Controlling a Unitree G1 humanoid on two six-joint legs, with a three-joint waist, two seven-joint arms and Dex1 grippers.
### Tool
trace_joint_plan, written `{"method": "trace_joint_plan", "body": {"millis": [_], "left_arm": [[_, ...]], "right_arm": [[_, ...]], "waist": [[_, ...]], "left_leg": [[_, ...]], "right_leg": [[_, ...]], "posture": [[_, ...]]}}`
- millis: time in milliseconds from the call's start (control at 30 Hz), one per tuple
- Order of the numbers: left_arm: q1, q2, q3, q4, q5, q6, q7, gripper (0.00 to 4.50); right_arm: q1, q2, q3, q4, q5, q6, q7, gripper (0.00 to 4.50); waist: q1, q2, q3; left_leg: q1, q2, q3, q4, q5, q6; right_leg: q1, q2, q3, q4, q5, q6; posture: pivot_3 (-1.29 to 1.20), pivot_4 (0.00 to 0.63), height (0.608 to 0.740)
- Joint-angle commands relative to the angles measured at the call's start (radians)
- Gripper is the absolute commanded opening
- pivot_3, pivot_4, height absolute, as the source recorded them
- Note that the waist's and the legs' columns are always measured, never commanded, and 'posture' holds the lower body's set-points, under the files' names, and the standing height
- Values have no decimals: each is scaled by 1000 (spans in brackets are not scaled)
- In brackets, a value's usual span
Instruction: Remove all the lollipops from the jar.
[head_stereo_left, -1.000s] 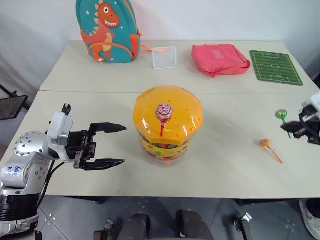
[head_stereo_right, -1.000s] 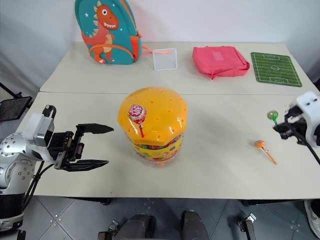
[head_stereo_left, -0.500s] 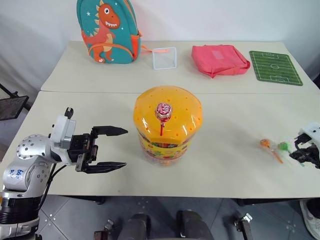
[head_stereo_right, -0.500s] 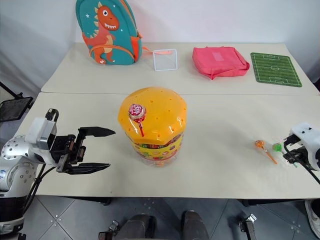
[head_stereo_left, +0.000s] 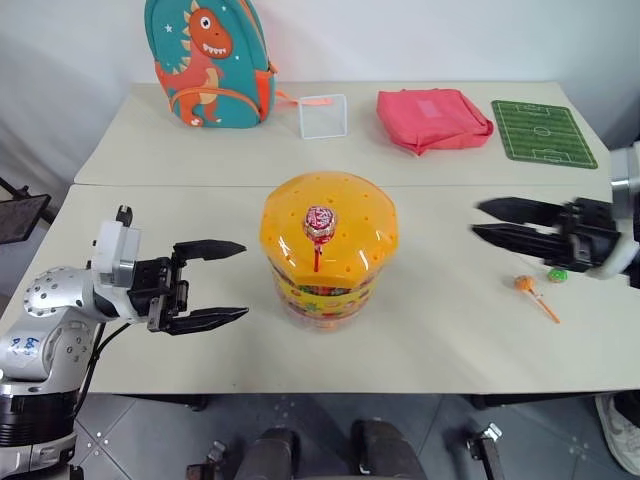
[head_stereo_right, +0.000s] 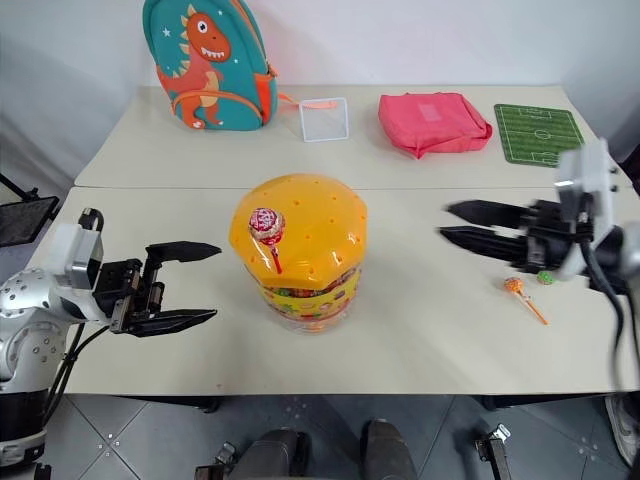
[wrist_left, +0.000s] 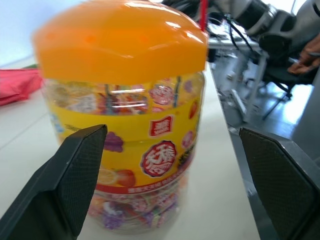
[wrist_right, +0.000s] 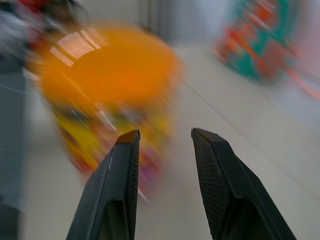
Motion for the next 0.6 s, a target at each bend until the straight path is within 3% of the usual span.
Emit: {"method": "trace_joint_plan", "body": {"millis": [33,333,467,600], "left_arm": [[12,4,31,-43,-23,6,14,4500],[-28,-7,-3,-32,-11,13,24,4500],[-37,-6,-9,-21,-8,11,20,4500],[-43,-9,-17,-18,-9,12,19,4500]], "right_arm": [[-111,53,107,-69,13,12,-20,1696],[-273,137,325,-77,-70,101,-75,1696],[-333,174,359,-59,-80,189,-182,1696],[-348,188,362,-105,-51,190,-153,1696]], "waist": [[8,0,0],[18,-1,0],[5,-1,0],[-5,-1,0]], "left_leg": [[0,0,-1,1,0,0],[-1,-1,-1,1,0,1],[0,-1,0,1,0,0],[1,-1,-1,1,0,0]], "right_leg": [[0,-1,0,-1,0,0],[0,-1,0,-1,1,1],[0,-1,0,1,1,0],[0,0,0,2,1,0]], "posture": [[0,150,740],[0,150,740],[0,150,740],[0,150,740]]}}
